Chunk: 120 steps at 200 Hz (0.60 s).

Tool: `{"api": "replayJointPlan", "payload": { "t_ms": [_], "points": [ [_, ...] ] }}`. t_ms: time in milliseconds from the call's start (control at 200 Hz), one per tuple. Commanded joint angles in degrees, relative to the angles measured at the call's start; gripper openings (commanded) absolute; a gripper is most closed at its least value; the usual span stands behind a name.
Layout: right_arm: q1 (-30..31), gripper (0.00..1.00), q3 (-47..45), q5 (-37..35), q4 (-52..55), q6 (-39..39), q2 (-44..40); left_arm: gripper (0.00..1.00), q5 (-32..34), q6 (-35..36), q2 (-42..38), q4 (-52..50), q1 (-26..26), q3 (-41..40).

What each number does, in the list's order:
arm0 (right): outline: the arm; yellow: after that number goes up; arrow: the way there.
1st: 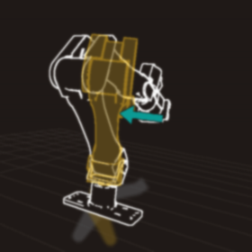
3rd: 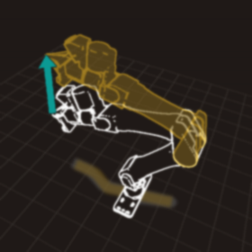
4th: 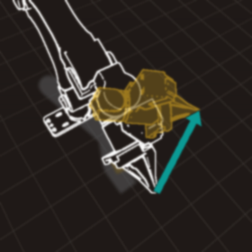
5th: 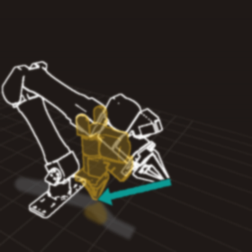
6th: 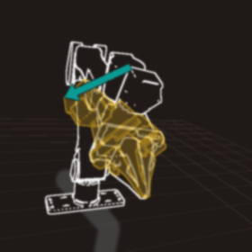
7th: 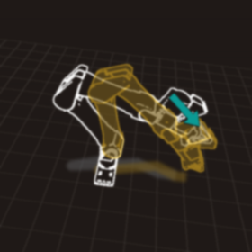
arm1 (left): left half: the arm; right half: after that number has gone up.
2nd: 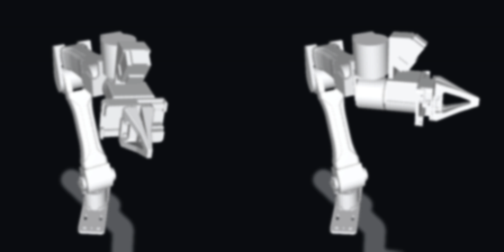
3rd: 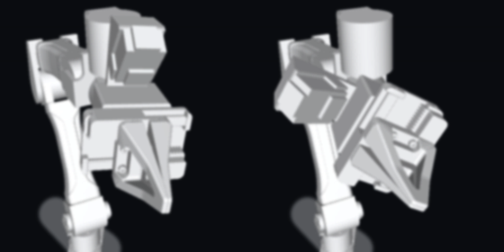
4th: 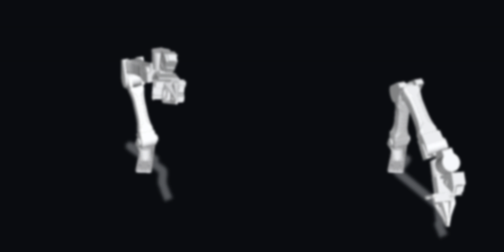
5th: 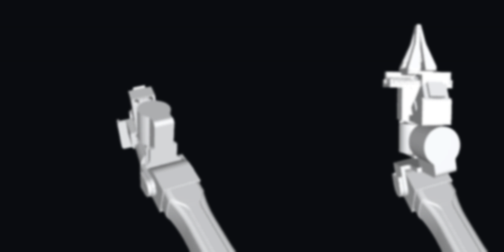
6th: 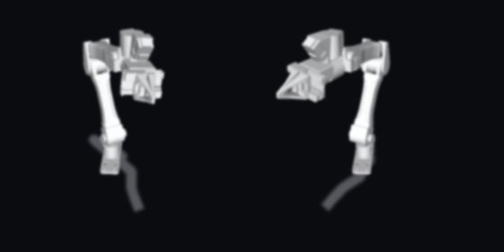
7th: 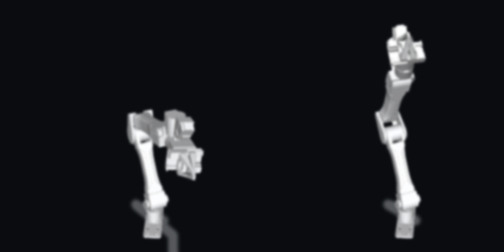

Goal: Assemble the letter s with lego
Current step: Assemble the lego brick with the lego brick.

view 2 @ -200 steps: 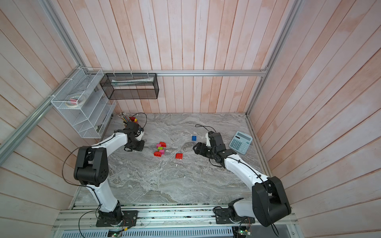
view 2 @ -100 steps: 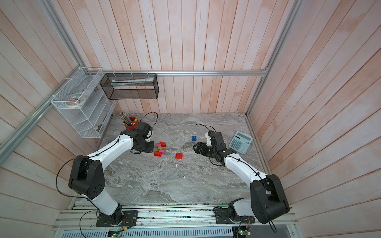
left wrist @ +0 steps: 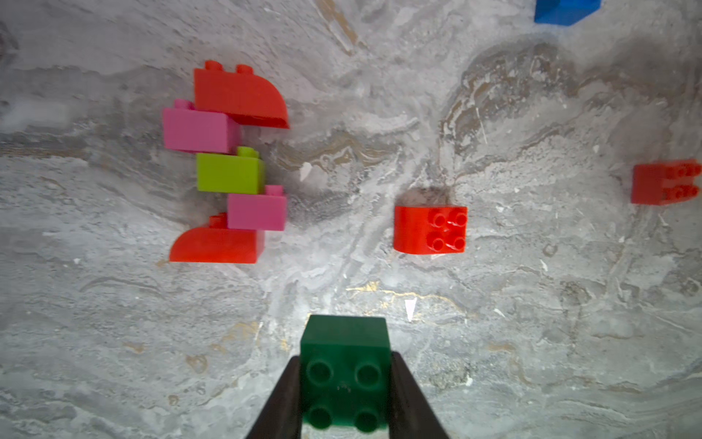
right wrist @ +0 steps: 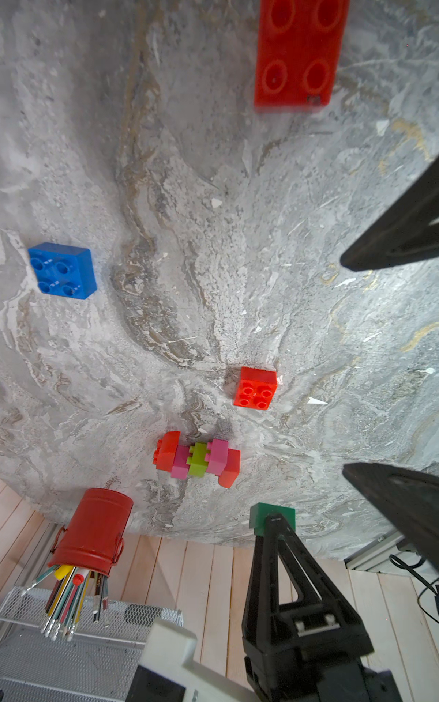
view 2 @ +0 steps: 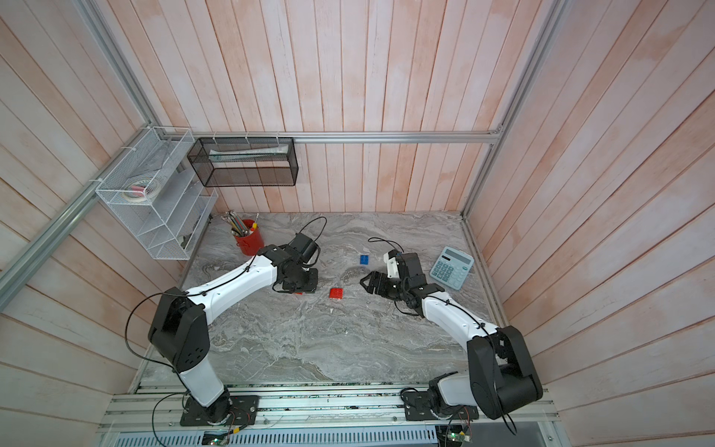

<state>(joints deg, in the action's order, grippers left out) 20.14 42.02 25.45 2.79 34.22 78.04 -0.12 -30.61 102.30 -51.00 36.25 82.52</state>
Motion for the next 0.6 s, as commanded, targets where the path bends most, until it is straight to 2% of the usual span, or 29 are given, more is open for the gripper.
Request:
{"api": "replayJointPlan", "payload": {
  "t_ms": [0, 285, 595],
  "points": [
    [-0.7, 0.81, -1.6, 1.6, -1.5, -0.9, -0.5, 0.34, 1.2, -4.6, 3.1, -1.2, 2.1, 3.1],
    [-2.1, 0.81, -4.9, 2.2, -2.8, -0.7, -2.3, 0.34, 3.4, -8.2, 11.2, -3.8, 6.7, 11.4],
    [-3.0, 0.81, -7.4, 4.4, -5.4, 0.1, -2.6, 0.33, 5.1, -10.3, 17.8, -5.4, 8.8, 18.4]
  ]
}}
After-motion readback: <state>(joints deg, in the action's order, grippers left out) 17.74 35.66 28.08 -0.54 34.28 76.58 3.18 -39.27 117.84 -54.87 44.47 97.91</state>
